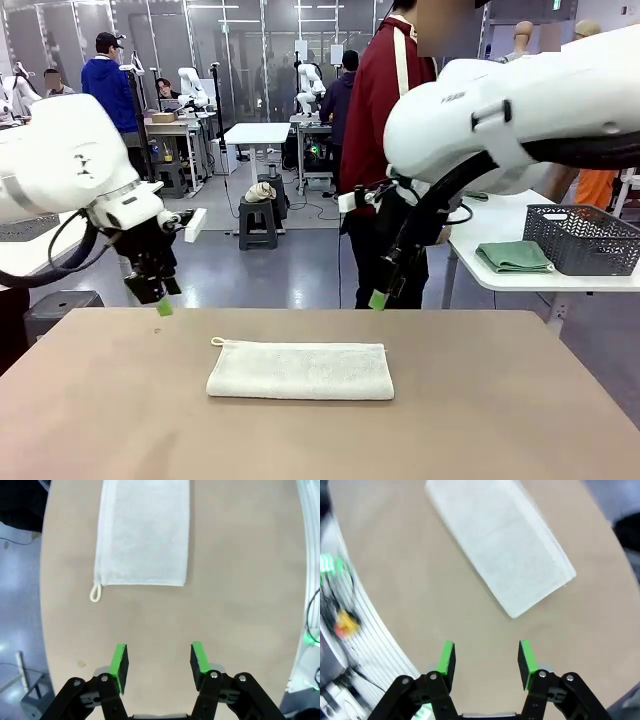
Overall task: Fold the towels and place them in the basket.
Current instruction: When a person lays out a Towel with hook on the table, fold it in half twice.
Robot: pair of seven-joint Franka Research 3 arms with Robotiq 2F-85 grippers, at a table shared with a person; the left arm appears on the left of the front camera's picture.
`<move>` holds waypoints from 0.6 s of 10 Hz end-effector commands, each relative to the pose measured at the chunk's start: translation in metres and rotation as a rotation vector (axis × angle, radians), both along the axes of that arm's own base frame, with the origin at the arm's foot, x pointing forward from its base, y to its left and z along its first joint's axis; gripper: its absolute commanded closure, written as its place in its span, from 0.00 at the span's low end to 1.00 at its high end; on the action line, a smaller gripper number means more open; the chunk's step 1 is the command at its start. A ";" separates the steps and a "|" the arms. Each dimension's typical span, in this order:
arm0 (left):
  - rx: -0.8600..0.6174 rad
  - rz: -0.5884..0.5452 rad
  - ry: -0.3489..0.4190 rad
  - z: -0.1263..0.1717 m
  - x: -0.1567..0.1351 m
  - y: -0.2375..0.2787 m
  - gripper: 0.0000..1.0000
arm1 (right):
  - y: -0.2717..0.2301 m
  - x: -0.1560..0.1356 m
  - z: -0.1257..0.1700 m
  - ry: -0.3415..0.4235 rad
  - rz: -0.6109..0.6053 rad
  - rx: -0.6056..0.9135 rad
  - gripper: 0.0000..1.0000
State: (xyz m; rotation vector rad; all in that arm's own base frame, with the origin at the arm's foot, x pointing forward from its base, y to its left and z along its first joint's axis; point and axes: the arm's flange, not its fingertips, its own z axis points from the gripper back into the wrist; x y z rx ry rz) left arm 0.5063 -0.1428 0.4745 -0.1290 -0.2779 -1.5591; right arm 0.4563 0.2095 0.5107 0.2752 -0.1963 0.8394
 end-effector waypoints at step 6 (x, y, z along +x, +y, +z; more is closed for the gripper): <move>-0.122 -0.064 -0.036 -0.037 -0.011 0.017 0.36 | 0.008 -0.023 -0.033 0.075 -0.624 0.170 0.36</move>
